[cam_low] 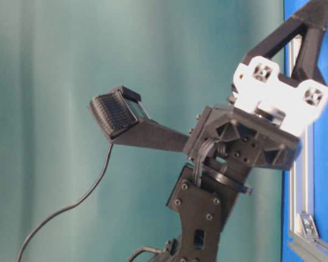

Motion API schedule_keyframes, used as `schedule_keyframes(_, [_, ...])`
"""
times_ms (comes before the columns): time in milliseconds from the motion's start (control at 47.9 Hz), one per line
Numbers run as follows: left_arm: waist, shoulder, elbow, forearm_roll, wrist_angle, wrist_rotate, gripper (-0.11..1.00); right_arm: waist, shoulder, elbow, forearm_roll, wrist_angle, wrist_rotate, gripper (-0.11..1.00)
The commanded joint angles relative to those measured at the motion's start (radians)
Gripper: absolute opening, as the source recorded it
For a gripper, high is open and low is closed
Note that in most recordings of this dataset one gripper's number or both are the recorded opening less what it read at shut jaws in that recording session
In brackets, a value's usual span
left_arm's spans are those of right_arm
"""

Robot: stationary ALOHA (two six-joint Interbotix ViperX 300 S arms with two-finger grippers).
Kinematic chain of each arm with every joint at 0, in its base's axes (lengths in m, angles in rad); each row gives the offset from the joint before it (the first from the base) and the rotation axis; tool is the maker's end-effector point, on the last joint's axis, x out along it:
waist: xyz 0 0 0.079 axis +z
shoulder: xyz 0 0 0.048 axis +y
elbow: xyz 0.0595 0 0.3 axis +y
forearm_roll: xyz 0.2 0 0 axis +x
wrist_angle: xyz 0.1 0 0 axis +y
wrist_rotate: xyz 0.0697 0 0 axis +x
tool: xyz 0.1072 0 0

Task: Insert the wire through the string loop located on the right side.

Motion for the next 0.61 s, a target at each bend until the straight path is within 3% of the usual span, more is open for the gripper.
schedule_keyframes(0, [0.000,-0.020,-0.020,0.002,-0.005,0.008,0.12,-0.003,-0.005,-0.015,0.000,-0.011,-0.002,-0.04])
schedule_keyframes(84, [0.000,-0.020,-0.020,0.002,-0.005,0.017,0.31,-0.003,-0.005,-0.017,0.000,-0.011,-0.002,-0.04])
schedule_keyframes(230, [0.000,-0.020,-0.020,0.002,-0.005,0.025,0.75,-0.002,-0.003,-0.017,0.000,-0.011,-0.002,-0.04])
schedule_keyframes(292, [0.002,-0.020,-0.020,0.002,-0.005,0.031,0.87,-0.003,-0.005,-0.017,0.000,-0.009,-0.002,-0.04])
schedule_keyframes(585, [0.006,0.028,-0.034,0.002,-0.006,0.069,0.86,-0.003,-0.005,-0.017,0.000,-0.009,-0.002,-0.04])
